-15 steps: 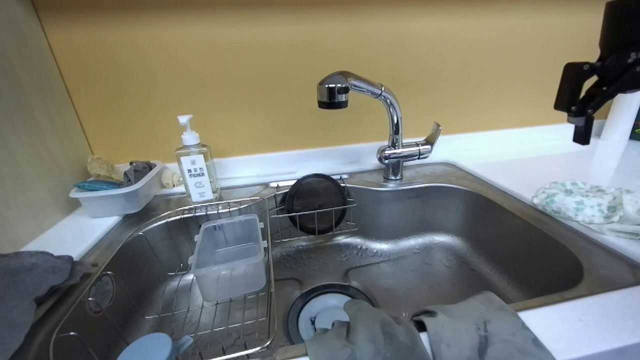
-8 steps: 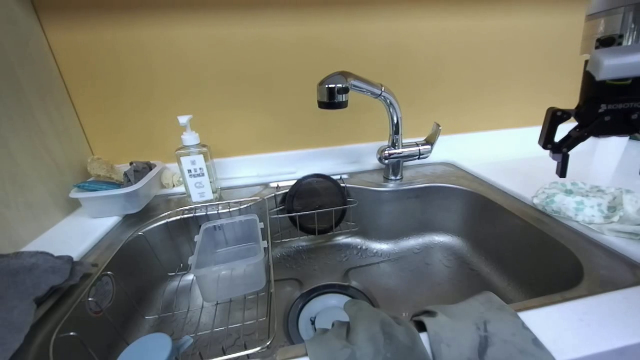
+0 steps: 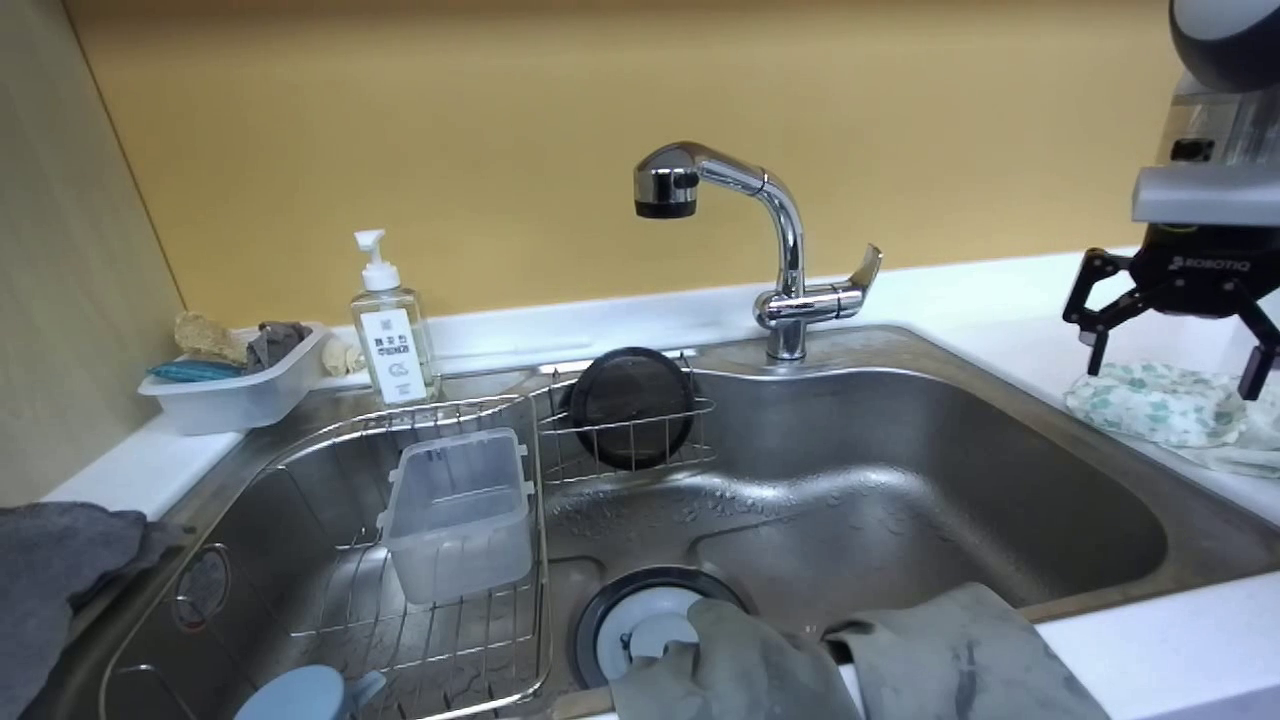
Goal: Use the white towel to wipe the right side of the counter
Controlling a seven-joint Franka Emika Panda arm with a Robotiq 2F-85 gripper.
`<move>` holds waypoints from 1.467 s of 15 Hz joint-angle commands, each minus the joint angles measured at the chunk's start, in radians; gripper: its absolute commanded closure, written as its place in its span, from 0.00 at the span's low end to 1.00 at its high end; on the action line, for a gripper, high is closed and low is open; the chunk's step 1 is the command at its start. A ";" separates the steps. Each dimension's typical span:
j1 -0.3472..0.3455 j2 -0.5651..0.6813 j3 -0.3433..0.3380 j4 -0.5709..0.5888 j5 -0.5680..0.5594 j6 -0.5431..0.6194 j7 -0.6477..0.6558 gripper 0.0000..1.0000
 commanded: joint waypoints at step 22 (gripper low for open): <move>-0.052 0.076 -0.176 -0.037 -0.235 0.121 0.294 1.00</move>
